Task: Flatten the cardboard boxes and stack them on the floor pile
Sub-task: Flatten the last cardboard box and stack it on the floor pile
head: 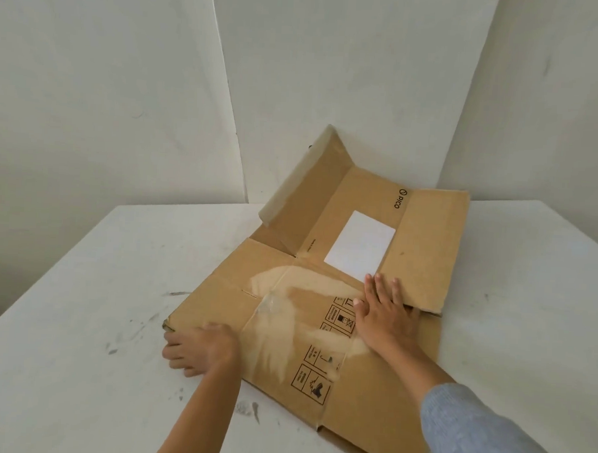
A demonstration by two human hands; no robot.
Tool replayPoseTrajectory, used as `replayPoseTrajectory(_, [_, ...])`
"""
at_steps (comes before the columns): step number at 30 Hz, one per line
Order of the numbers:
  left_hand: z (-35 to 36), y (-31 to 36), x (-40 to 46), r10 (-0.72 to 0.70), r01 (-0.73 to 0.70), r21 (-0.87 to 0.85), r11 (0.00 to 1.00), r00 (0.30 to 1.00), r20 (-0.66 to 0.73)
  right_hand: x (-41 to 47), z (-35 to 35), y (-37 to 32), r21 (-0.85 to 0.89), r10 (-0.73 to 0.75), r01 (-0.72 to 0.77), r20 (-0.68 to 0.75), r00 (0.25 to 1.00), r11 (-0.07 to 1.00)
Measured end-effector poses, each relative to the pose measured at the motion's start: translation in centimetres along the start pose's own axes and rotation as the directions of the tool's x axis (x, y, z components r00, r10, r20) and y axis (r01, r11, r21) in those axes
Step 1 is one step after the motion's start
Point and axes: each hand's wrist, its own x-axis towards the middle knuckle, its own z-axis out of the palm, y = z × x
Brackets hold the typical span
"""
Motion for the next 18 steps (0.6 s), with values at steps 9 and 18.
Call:
replayPoseTrajectory(9, [1.2,-2.3,-1.2,0.254,-0.277,0.292,0.915,0.96,0.114,-0.6,-3.3,1.7,-0.052,0.092,-0.089,0.051,0.994,0.995])
replayPoseTrajectory(18, [2.6,-2.8,-0.6,0.72,-0.92,0.216,0.326,0.39,0.575,-1.3,-3.2,3.0,-0.16,0.263,-0.245,0.101,0.96,0.956])
